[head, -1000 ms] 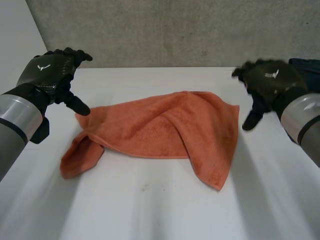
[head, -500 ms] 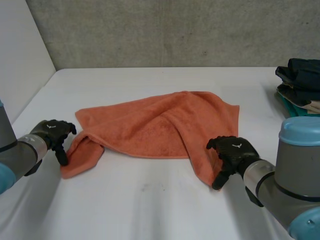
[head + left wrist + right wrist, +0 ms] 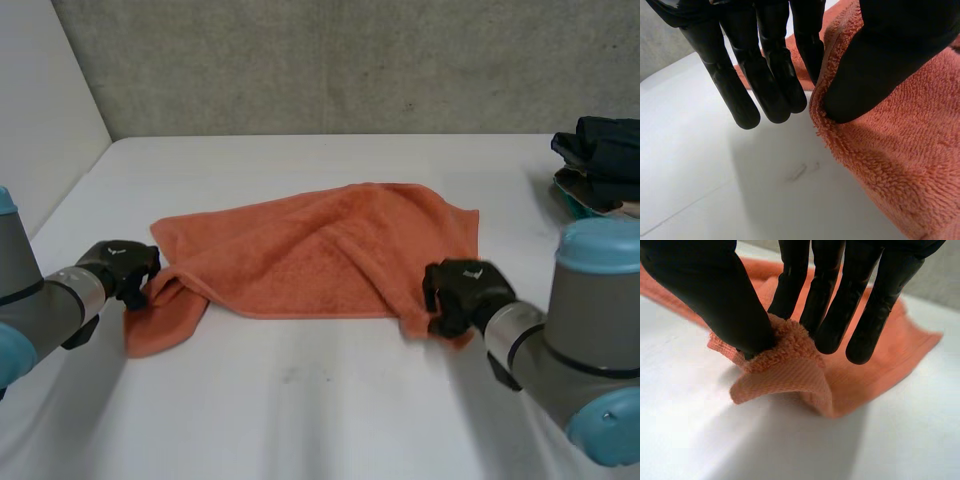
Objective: Fold the laundry.
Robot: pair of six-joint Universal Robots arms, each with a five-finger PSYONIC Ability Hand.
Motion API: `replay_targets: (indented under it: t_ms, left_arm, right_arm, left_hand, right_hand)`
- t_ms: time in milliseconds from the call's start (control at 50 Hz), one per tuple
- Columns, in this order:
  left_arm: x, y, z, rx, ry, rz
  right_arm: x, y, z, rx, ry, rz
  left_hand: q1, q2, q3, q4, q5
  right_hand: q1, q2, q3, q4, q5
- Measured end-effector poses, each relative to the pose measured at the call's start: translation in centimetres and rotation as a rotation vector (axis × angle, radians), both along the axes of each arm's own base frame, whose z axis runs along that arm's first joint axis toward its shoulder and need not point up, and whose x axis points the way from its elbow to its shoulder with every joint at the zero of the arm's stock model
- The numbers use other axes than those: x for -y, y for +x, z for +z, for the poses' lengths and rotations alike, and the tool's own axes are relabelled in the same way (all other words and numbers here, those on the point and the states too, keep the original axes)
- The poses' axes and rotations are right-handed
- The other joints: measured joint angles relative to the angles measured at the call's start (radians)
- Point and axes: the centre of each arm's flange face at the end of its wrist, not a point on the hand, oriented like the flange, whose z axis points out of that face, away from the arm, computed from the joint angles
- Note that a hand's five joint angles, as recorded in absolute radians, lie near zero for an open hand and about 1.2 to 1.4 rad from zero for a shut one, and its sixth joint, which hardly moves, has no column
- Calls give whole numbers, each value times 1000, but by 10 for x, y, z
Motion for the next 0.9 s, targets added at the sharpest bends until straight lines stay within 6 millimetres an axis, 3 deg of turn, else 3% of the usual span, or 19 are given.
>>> replay_targets:
  t_ms: [80, 100, 120, 160, 220, 260, 360, 460, 640, 720, 820, 840, 880, 900]
  left_arm:
    - [-2, -1, 8, 0, -16, -4]
    - [-7, -3, 24, -2, -51, -10]
    - [-7, -3, 24, -2, -51, -10]
    - [-14, -4, 49, -7, -107, -17]
    - [-21, -5, 66, -10, -149, -23]
    - [-32, -6, 91, -16, -220, -36]
    - [-47, -12, 109, -21, -282, -63]
    - [-47, -18, 100, -17, -265, -84]
    - [-21, -29, 69, -6, -192, -97]
    - [-6, -31, 61, -4, -185, -99]
    - [30, -40, 77, -12, -312, -102]
    - [45, -44, 95, -21, -413, -97]
    - [59, -47, 116, -33, -526, -87]
    - [70, -49, 139, -48, -641, -72]
  right_arm:
    - [1, -3, 16, -37, -55, 10]
    - [0, -9, 34, -112, -117, 31]
    - [0, -9, 34, -112, -117, 31]
    - [-1, -19, 52, -229, -171, 57]
    - [-2, -26, 62, -301, -195, 71]
    - [-2, -34, 73, -381, -218, 83]
    - [2, -37, 76, -404, -215, 86]
    - [15, -33, 56, -371, -159, 79]
    - [40, -28, 13, -366, -54, 83]
    - [51, -24, 12, -376, -77, 88]
    - [82, -13, 41, -357, -234, 68]
    - [98, -8, 64, -322, -340, 42]
    - [111, -3, 88, -280, -447, 15]
    - [121, 0, 111, -234, -548, -12]
  left_hand:
    - [0, 0, 0, 0, 0]
    - [0, 0, 0, 0, 0]
    - [0, 0, 0, 0, 0]
    - [0, 0, 0, 0, 0]
    - [0, 0, 0, 0, 0]
    - [0, 0, 0, 0, 0]
    - [0, 0, 0, 1, 0]
    - [0, 0, 0, 1, 0]
    - [0, 0, 0, 1, 0]
    - [0, 0, 0, 1, 0]
    - [0, 4, 5, 3, 0]
    - [0, 5, 6, 5, 0]
    - [0, 5, 6, 5, 0]
    - [0, 5, 6, 5, 0]
  right_hand:
    - [0, 0, 0, 0, 1]
    - [0, 0, 0, 0, 1]
    - [0, 0, 0, 0, 1]
    - [0, 0, 0, 0, 1]
    - [0, 0, 0, 0, 1]
    - [0, 0, 0, 0, 1]
    - [0, 0, 0, 0, 1]
    - [11, 0, 0, 0, 5]
    - [11, 0, 0, 0, 9]
    - [11, 0, 0, 0, 9]
    - [11, 0, 0, 0, 9]
    - [11, 0, 0, 0, 9]
    - [11, 0, 0, 0, 9]
    - [11, 0, 0, 0, 9]
